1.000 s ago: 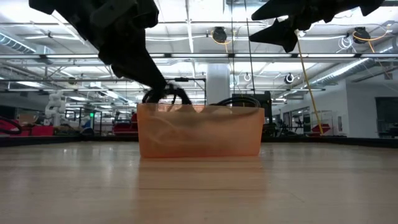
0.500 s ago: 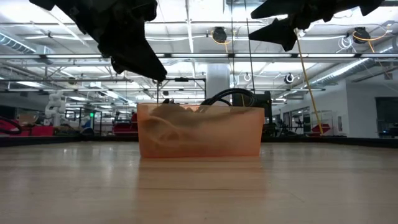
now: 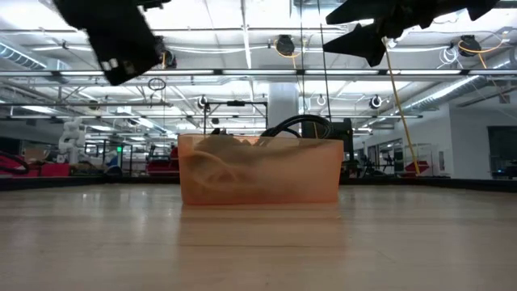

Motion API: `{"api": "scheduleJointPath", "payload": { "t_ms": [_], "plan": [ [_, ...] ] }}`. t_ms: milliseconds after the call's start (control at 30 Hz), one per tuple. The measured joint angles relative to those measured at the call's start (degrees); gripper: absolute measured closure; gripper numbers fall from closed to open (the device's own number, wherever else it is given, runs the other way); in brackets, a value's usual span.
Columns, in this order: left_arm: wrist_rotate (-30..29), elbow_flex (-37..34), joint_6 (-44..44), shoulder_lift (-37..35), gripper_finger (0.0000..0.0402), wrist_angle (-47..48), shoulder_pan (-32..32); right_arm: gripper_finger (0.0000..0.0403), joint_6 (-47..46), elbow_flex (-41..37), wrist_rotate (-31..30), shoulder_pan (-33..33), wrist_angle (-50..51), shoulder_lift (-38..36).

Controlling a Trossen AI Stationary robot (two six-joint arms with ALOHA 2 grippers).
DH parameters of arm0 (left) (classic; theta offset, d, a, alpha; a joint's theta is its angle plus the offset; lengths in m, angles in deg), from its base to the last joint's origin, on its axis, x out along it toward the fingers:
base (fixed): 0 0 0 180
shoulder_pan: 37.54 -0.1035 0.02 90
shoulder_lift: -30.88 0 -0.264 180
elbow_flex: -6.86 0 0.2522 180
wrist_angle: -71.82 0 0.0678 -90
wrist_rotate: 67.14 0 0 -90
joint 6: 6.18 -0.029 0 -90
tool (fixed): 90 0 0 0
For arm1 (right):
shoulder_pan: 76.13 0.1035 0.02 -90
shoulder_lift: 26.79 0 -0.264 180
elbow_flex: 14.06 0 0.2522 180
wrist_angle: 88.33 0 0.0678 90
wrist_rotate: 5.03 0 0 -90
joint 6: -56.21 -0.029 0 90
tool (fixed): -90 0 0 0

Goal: Pick and place USB-C Cables
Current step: Put the black charger cable into the orange bin

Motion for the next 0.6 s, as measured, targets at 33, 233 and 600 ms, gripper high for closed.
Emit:
{"api": "scheduleJointPath", "payload": {
  "t_ms": [33, 233, 600],
  "plan": [
    [0.16, 0.00, 1.98, 0.00, 0.0319, 0.93, 0.73, 0.0133, 0.00, 0.00, 0.00, 0.00, 0.00, 0.00],
    [-0.69, 0.00, 12.39, -0.01, 0.0319, 6.29, 6.08, 0.0133, 0.00, 0.00, 0.00, 0.01, 0.00, 0.00],
    [-3.94, 0.01, 24.10, 1.78, 0.0318, 8.96, 14.33, 0.0133, 0.00, 0.00, 0.00, 0.00, 0.02, 0.00]
  ]
}}
